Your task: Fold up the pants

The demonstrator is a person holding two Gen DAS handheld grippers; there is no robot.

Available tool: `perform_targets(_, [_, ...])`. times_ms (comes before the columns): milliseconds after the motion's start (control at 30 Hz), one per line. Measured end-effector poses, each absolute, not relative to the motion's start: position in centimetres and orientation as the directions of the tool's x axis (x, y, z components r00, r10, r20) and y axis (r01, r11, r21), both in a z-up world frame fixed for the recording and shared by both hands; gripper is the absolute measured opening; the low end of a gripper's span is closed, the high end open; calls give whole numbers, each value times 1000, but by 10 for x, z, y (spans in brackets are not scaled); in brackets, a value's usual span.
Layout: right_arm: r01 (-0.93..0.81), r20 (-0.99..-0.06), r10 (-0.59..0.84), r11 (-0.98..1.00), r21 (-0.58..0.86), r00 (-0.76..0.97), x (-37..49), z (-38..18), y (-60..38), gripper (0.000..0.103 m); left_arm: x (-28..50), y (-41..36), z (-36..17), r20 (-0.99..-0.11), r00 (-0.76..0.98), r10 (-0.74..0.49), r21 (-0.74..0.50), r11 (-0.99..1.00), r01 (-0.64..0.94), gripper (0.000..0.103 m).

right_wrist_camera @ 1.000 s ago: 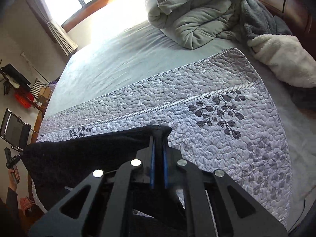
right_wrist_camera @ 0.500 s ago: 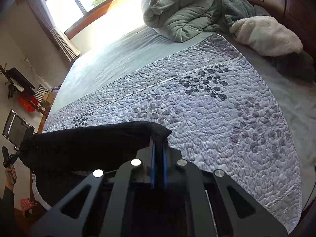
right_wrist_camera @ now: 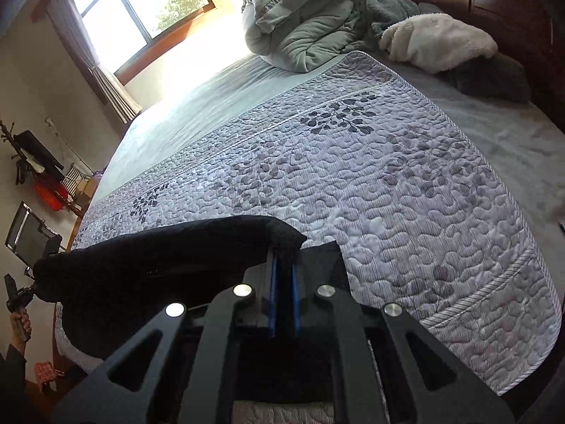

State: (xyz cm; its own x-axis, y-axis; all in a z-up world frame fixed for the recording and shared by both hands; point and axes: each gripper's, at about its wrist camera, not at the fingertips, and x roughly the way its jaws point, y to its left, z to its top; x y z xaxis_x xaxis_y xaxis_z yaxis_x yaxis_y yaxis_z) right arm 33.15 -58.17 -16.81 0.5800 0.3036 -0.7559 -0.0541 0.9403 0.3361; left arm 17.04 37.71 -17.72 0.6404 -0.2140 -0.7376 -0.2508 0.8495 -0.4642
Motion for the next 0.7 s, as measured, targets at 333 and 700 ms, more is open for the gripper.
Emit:
perform_targets(333, [-10,-786,265,950,313,559,285,-204,-584,11,141,356,-212,-792,575,-204,-400,886,-237,19])
perform_targets(700, [58,-838,225,955,291,497,254,-231,-591,52,108,359,-259,-893,443,-78,-239,917,-319,62])
